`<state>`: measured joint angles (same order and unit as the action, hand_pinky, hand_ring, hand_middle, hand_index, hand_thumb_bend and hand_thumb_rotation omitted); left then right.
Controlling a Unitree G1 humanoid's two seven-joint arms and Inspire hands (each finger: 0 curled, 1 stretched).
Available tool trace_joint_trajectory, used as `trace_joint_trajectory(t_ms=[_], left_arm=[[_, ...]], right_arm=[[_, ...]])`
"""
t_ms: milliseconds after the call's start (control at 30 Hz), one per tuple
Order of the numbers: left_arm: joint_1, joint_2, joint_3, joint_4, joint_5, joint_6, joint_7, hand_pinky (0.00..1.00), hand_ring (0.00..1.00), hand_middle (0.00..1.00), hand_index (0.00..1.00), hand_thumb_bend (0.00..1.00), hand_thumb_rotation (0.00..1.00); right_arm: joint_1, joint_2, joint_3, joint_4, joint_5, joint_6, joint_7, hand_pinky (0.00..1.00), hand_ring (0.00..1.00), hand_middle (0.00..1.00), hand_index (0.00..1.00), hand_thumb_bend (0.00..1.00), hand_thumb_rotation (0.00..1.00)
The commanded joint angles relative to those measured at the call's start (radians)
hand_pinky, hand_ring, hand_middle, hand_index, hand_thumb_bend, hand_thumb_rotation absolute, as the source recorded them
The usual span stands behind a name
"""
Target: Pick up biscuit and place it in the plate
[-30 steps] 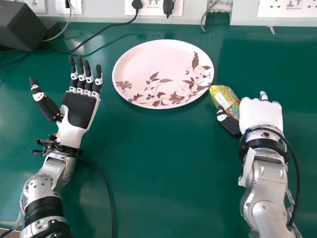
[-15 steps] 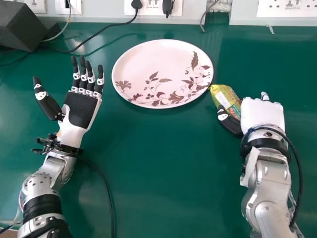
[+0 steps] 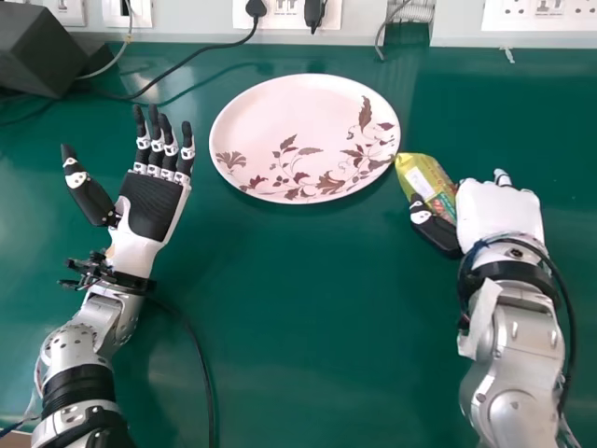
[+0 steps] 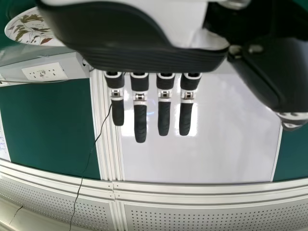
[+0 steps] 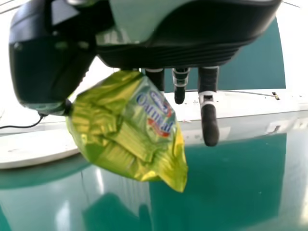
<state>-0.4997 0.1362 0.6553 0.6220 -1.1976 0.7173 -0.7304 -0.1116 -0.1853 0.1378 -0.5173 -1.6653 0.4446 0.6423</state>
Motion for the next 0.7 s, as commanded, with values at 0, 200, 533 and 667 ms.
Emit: trace_joint_trajectory(t_ms=[0, 200, 533, 667], left_arm=[[0.052, -0.015, 0.003, 0.044, 0.026, -0.006, -0.003, 0.81, 0.74, 0.82, 0.81, 0.98, 0.44], [0.051, -0.014, 0.004, 0.044, 0.025, -0.001, 0.004, 0.79, 0.73, 0.81, 0.80, 0.98, 0.45], [0.054, -0.026, 0.003, 0.024, 0.026, -0.015, 0.029, 0.80, 0.75, 0.81, 0.81, 0.97, 0.46], [0.059, -0.034, 0.002, 0.008, 0.023, -0.017, 0.038, 0.79, 0.75, 0.81, 0.81, 0.97, 0.46]], right_arm=[[0.005, 0.011, -0.010, -0.039, -0.015, -0.011, 0.009, 0.28, 0.45, 0.45, 0.54, 0.50, 0.00], [-0.004, 0.020, -0.025, -0.092, -0.034, -0.041, 0.025, 0.28, 0.45, 0.45, 0.54, 0.50, 0.00], [-0.040, 0.035, -0.057, -0.139, -0.056, -0.094, 0.086, 0.28, 0.37, 0.48, 0.57, 0.49, 0.00], [-0.058, 0.043, -0.064, -0.151, -0.059, -0.111, 0.100, 0.27, 0.43, 0.45, 0.55, 0.50, 0.00]])
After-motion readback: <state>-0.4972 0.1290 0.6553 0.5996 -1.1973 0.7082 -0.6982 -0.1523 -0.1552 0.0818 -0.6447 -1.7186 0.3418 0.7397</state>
